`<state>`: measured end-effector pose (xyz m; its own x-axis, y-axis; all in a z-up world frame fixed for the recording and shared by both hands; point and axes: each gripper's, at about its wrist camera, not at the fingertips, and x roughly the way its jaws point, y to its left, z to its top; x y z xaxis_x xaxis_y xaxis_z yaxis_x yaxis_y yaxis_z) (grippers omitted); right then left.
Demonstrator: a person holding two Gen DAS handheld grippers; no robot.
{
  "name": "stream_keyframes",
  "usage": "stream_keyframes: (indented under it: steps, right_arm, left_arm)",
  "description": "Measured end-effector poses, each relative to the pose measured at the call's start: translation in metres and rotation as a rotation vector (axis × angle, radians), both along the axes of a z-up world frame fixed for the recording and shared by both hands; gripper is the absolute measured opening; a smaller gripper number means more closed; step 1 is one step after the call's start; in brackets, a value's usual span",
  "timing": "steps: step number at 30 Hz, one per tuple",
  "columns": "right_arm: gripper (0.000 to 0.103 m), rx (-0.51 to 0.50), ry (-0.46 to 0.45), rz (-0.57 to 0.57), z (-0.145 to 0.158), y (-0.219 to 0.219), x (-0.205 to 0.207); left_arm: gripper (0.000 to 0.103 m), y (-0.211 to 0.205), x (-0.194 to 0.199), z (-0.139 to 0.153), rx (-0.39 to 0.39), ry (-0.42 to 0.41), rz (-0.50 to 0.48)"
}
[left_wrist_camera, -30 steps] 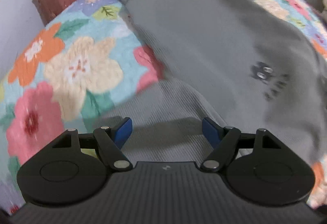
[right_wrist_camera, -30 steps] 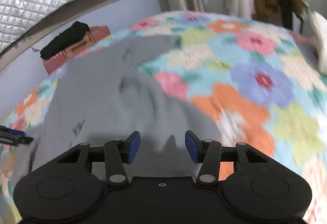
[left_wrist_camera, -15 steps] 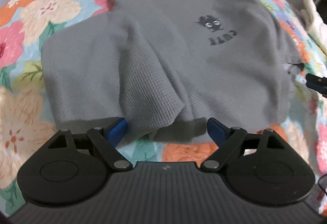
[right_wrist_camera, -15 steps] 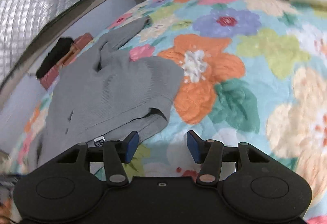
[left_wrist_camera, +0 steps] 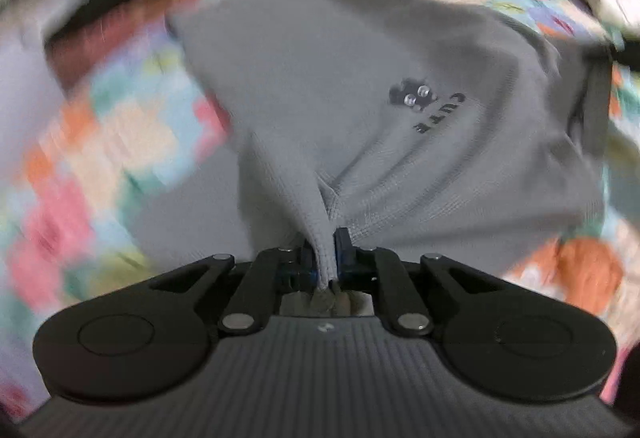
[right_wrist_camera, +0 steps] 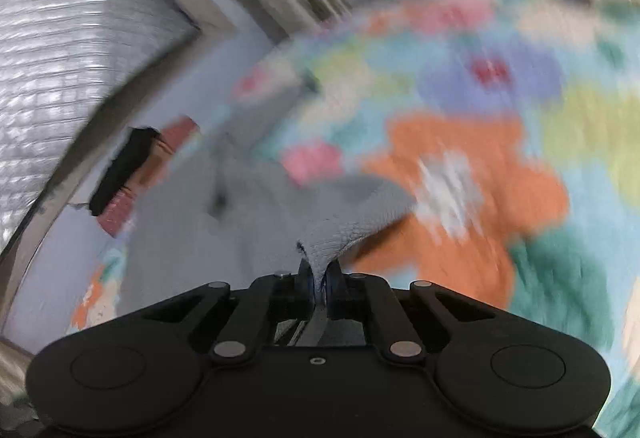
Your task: Fold clothes
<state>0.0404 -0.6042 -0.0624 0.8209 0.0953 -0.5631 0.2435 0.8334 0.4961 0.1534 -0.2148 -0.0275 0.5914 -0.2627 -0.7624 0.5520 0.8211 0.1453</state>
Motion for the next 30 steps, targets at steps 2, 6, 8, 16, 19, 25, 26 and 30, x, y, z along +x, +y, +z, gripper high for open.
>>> stream_keyframes:
  steps: [2, 6, 8, 16, 19, 25, 26, 30]
  right_arm:
    - [0.008, -0.087, -0.028, 0.029, 0.011, 0.015, -0.005]
    - [0.007, -0.262, -0.085, 0.087, 0.032, 0.045, -0.015]
    - [0.007, -0.350, -0.113, 0.117, 0.042, 0.061, -0.020]
    - [0.007, -0.416, -0.078, 0.091, 0.034, 0.072, -0.020]
    - [0.007, -0.414, -0.144, 0.174, 0.053, 0.098, -0.020]
    - [0.008, -0.310, -0.137, 0.542, 0.029, 0.161, -0.006]
    - [0.008, -0.288, -0.119, 0.549, 0.021, 0.163, -0.004]
    - [0.008, -0.196, -0.070, 0.542, 0.008, 0.155, 0.000]
  left_arm:
    - [0.007, 0.017, 0.002, 0.017, 0.002, -0.013, 0.034]
    - [0.007, 0.049, 0.015, 0.027, -0.059, 0.110, 0.128]
    - [0.007, 0.047, 0.012, 0.012, 0.024, 0.162, 0.114]
    - [0.034, 0.020, 0.001, 0.026, 0.144, 0.088, 0.067]
    - [0.054, 0.014, 0.001, 0.058, 0.066, 0.058, 0.031]
    - [0.061, -0.033, 0.006, 0.070, -0.076, 0.066, -0.121]
    - [0.061, -0.044, 0.009, 0.064, -0.097, 0.087, -0.154]
    - [0.070, -0.086, 0.022, 0.032, -0.131, 0.188, -0.271]
